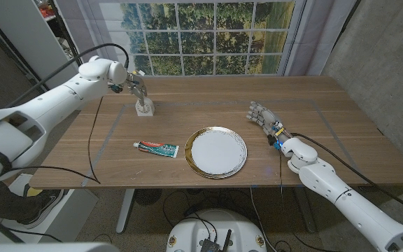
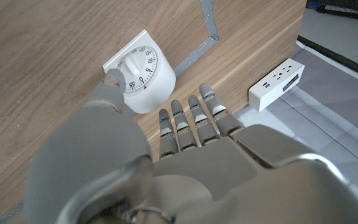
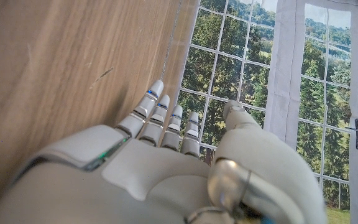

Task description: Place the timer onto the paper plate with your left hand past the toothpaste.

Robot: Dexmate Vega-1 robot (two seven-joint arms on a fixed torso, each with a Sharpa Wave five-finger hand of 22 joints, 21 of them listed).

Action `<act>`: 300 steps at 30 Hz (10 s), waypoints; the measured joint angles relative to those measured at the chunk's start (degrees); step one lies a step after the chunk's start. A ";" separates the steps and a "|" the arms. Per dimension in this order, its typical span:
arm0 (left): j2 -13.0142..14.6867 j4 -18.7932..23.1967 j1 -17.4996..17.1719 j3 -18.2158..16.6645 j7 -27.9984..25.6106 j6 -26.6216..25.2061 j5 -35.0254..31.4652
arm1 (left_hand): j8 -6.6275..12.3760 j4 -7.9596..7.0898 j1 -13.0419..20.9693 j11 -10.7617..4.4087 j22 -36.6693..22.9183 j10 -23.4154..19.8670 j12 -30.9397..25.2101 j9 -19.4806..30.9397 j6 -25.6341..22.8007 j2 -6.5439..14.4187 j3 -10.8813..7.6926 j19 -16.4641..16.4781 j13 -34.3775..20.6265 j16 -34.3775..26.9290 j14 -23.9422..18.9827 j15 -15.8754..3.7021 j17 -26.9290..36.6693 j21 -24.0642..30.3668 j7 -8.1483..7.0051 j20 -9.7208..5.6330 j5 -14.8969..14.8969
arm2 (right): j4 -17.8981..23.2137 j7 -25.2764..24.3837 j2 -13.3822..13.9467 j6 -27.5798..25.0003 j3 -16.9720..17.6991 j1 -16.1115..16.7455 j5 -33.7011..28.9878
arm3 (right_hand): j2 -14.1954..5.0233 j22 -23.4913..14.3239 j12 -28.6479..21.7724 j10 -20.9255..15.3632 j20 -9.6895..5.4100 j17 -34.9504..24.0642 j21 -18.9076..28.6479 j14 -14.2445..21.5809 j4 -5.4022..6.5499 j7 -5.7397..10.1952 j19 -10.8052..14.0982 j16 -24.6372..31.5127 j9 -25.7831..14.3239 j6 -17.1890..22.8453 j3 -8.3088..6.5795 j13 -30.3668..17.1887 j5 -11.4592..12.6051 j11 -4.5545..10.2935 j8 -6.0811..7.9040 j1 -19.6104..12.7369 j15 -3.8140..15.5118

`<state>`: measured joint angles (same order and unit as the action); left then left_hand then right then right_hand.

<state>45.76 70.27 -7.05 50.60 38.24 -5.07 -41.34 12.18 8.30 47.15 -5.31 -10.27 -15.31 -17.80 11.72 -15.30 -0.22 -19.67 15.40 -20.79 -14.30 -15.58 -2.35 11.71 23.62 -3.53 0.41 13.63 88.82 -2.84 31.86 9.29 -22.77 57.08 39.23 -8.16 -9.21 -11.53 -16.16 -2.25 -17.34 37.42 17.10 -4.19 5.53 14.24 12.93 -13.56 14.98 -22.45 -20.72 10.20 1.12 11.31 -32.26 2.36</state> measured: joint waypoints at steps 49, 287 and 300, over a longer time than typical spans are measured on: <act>-0.08 -1.82 2.47 2.65 -3.32 3.10 4.16 | 9.17 0.01 13.21 -4.65 -1.87 -20.91 -8.32 3.08 -22.99 5.96 0.03 11.04 -4.43 -8.75 -22.00 -1.13 5.06 4.36 -3.34 -3.06 4.93 | 1.38 -1.73 0.05 0.73 0.46 2.21 -0.14 | -0.53 0.01 0.00 -0.20 -0.21 0.68 -1.83 0.00 -0.31 -0.11 0.62 0.21 0.52 0.51 0.33 0.53 -0.01 0.20 0.00 0.53 0.00; 2.38 32.94 -21.17 -16.05 -8.54 26.27 17.71 | -1.77 -7.74 4.12 0.34 -0.11 2.35 5.45 0.52 2.64 1.43 12.49 -6.55 -5.81 2.83 4.38 0.09 0.61 1.91 -3.93 2.26 0.12 | 7.05 -1.68 -0.23 14.37 0.82 6.10 -9.60 | -1.28 0.02 -0.33 -1.15 0.10 3.25 -10.85 0.52 -1.96 -0.23 3.58 1.93 1.57 1.20 0.72 3.18 0.21 -0.28 0.44 0.83 -0.11; 4.12 32.91 -30.80 -24.03 -16.90 22.73 34.66 | -0.89 -7.91 3.37 0.39 -0.12 0.44 5.00 0.25 1.81 2.18 12.65 -4.99 -5.22 2.21 2.68 0.00 0.26 1.68 -3.11 2.59 0.12 | 6.85 -1.64 -0.13 13.03 0.75 4.63 -9.54 | -1.28 0.02 -0.33 -1.14 0.31 3.24 -11.15 0.52 -1.96 0.06 3.79 1.93 1.57 1.49 0.72 3.17 0.21 -0.30 0.44 0.83 -0.11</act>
<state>49.88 103.18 -37.85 26.57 21.34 17.66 -6.68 11.29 0.39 50.53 -4.91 -10.40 -14.87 -12.81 11.97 -13.49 1.97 -7.02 10.41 -26.01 -12.09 -12.91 -2.35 11.97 25.30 -6.64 3.00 13.74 95.67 -4.48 31.73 22.31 -22.01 61.71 29.69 -9.44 -9.19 -11.86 -17.30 -1.94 -14.10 26.26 17.63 -6.15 5.59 18.02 14.86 -11.99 16.47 -21.73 -17.55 10.42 0.82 11.75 -31.44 2.25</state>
